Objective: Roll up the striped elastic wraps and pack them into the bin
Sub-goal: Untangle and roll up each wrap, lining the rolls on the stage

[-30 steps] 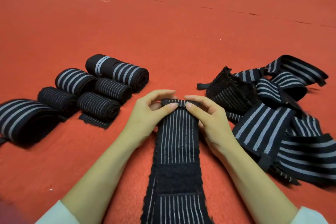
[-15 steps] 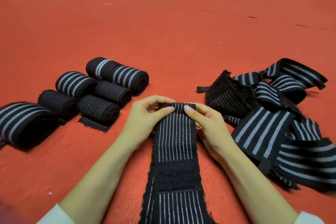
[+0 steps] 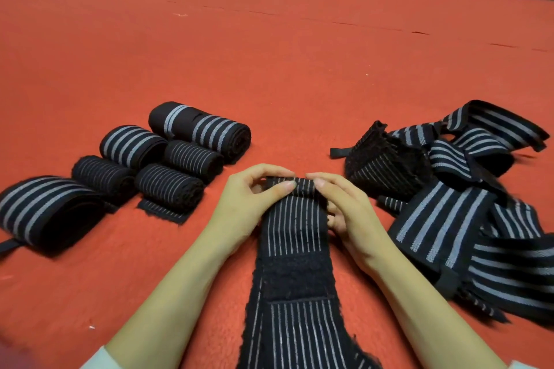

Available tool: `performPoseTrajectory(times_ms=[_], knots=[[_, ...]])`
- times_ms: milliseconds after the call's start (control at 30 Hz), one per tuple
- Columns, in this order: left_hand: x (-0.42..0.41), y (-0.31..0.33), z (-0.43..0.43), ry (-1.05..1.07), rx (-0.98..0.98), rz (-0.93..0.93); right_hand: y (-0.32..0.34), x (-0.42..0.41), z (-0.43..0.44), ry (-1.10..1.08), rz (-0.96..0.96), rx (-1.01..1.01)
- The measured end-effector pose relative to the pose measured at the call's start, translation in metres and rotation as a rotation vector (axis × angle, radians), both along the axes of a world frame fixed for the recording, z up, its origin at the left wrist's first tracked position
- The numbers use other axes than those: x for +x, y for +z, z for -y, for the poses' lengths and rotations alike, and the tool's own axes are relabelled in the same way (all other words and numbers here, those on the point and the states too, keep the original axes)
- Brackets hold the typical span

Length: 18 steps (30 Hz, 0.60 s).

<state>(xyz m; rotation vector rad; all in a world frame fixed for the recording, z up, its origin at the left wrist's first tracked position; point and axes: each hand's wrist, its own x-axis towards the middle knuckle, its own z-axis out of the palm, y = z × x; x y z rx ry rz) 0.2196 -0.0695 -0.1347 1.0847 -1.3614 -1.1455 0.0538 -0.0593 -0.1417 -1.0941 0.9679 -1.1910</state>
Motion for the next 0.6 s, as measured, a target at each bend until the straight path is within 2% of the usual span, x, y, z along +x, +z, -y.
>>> performPoseTrajectory(times_ms=[100, 300, 600], knots=[[-0.0018, -0.0008, -0.0009, -0.007, -0.056, 0.022, -0.0014, 0.0009, 0.0004, -0.017, -0.040, -0.044], [-0.0018, -0.0007, -0.0016, -0.026, -0.013, 0.002, 0.0010, -0.0017, -0.0011, -0.079, -0.149, -0.207], [-0.0014, 0.0012, -0.0010, 0.028, -0.050, -0.037, 0.0036, -0.0010, -0.0003, 0.023, 0.022, -0.019]])
